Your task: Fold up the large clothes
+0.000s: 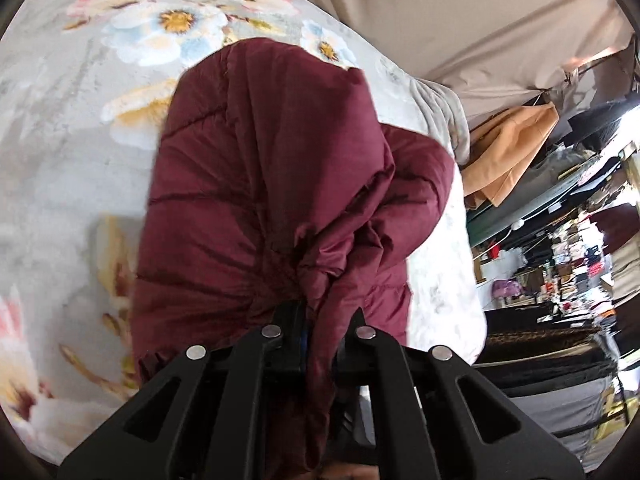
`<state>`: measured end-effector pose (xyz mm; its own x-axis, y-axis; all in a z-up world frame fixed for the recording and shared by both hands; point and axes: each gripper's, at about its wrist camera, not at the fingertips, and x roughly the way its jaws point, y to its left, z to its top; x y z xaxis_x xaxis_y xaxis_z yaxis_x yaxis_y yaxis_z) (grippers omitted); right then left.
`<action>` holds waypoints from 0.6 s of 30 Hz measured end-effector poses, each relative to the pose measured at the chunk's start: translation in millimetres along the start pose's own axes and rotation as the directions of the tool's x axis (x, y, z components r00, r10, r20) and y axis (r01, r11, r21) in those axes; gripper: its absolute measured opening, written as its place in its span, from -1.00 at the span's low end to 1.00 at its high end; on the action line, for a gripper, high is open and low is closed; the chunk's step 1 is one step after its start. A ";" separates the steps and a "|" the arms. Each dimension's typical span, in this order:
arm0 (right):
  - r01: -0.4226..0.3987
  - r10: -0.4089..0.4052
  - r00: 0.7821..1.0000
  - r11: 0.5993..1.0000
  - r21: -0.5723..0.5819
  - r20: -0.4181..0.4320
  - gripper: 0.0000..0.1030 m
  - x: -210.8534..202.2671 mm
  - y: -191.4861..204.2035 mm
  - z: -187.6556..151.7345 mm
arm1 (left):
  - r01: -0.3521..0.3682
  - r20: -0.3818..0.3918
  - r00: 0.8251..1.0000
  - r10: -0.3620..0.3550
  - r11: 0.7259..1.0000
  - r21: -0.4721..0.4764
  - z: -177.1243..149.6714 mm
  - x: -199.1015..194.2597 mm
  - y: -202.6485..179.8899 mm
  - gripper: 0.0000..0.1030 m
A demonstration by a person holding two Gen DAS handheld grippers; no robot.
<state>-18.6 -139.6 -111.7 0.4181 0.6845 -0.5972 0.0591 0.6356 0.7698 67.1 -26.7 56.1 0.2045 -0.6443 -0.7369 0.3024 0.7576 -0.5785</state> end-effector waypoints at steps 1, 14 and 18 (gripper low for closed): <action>0.007 -0.008 0.998 1.000 0.012 0.066 -1.00 -27.7 -2.4 -6.8 | 0.000 -0.002 1.000 0.000 1.000 0.004 0.0 2.6 -5.7 -0.91; 0.222 -0.274 0.927 0.952 0.212 0.258 -1.00 -130.4 -104.1 -11.3 | 0.047 -0.115 0.993 -0.024 0.979 0.199 -12.0 71.8 -111.6 -0.91; 0.122 -0.189 0.942 0.963 0.240 0.279 -1.00 -133.3 -124.6 -8.4 | 0.053 -0.186 0.983 -0.008 0.969 0.242 -22.8 118.1 -140.6 -0.91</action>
<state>-89.3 -307.0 -129.9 0.6352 0.4246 -0.6452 0.3259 0.6100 0.7223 27.5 -206.9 42.5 0.0258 -0.6194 -0.7846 0.5292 0.6744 -0.5149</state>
